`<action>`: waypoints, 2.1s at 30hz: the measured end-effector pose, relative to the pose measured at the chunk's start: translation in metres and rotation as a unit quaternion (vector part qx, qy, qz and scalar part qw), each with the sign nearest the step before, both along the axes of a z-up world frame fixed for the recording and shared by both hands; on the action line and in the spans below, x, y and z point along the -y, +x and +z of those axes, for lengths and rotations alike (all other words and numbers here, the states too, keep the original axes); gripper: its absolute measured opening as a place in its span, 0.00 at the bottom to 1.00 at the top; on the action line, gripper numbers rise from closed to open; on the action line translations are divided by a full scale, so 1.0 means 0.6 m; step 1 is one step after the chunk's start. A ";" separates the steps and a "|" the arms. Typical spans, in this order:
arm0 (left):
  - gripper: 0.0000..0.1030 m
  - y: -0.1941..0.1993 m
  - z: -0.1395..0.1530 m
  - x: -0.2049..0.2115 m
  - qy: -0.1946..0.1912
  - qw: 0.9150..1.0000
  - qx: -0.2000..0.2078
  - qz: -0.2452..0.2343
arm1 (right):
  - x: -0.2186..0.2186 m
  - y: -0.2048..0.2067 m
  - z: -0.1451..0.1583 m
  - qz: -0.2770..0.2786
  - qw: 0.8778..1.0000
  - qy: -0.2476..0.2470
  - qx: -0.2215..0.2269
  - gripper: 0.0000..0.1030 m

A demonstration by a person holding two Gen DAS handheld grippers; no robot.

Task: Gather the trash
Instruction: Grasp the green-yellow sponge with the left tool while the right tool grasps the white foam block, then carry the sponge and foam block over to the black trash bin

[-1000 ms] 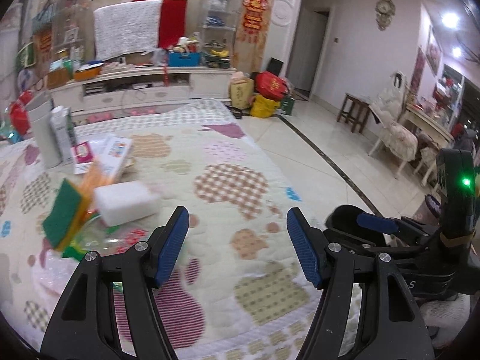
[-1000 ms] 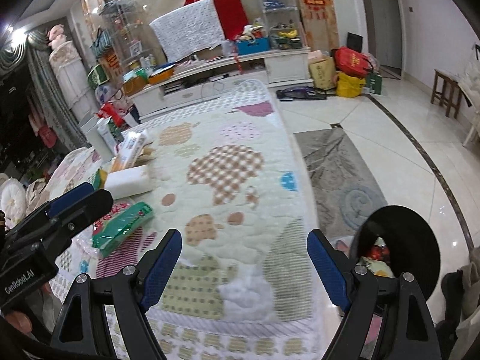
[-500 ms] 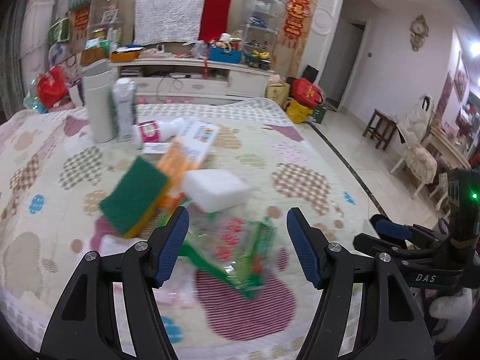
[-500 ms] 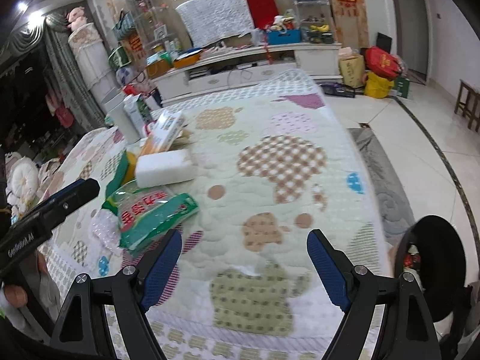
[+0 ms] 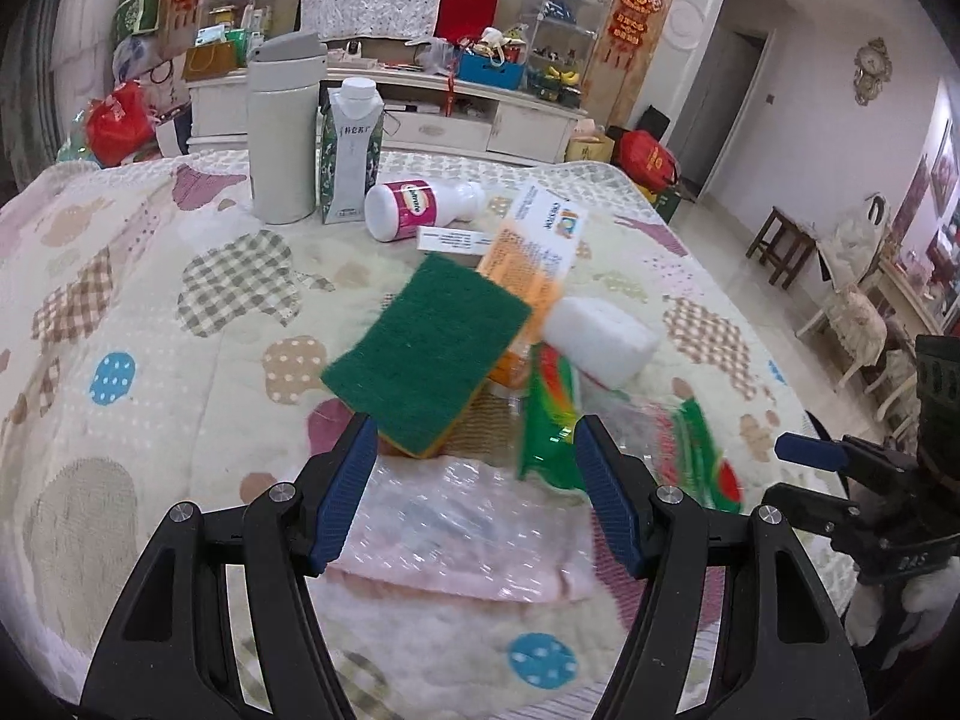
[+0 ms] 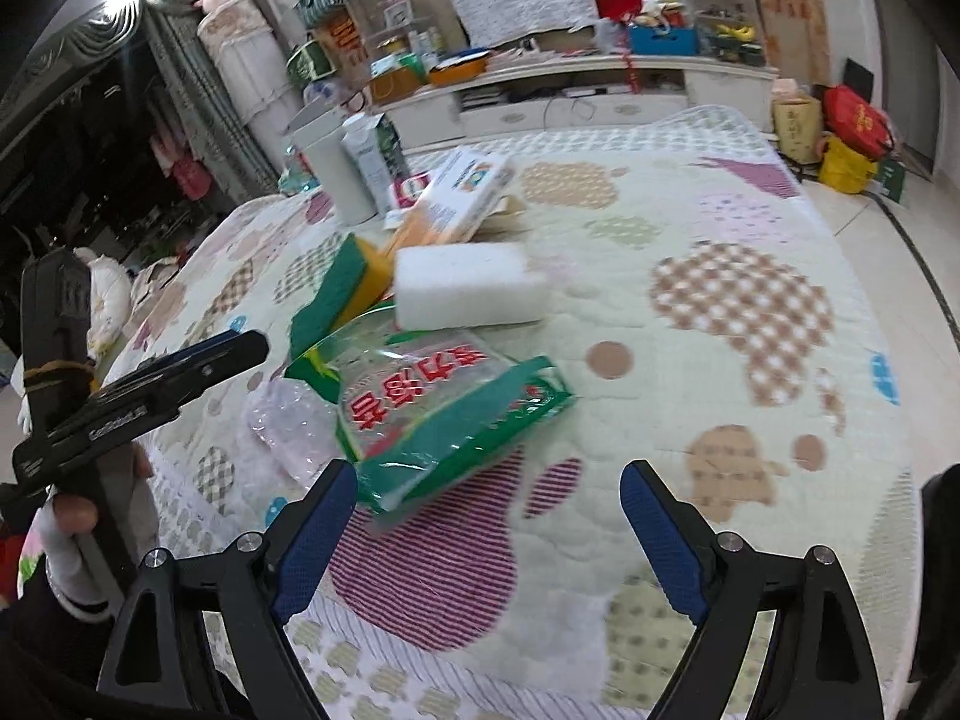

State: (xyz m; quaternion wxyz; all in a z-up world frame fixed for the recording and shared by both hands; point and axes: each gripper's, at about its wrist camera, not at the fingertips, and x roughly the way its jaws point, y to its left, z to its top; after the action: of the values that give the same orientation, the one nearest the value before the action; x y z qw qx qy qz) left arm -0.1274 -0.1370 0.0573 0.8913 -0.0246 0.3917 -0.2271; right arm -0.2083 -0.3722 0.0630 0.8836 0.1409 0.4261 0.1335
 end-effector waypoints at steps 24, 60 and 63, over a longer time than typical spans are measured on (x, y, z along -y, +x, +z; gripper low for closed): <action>0.65 0.149 -0.057 0.043 0.067 0.996 -0.022 -0.062 | -0.045 0.223 -0.028 0.048 0.999 -0.021 -0.014 0.91; 0.22 -0.073 0.123 0.154 -0.001 0.994 0.049 -0.098 | 0.117 -0.060 0.074 -0.039 0.996 -0.010 0.083 0.84; 0.22 -0.086 0.133 0.184 -0.002 0.992 0.055 -0.115 | 0.142 -0.083 0.076 -0.056 0.995 -0.013 0.083 0.84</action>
State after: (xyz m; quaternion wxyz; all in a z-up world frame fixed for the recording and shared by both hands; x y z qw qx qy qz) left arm -0.1791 -0.2474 0.1370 0.8795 0.0317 0.3418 -0.3297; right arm -0.2581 -0.4575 0.1084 0.9239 0.1414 0.3441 0.0896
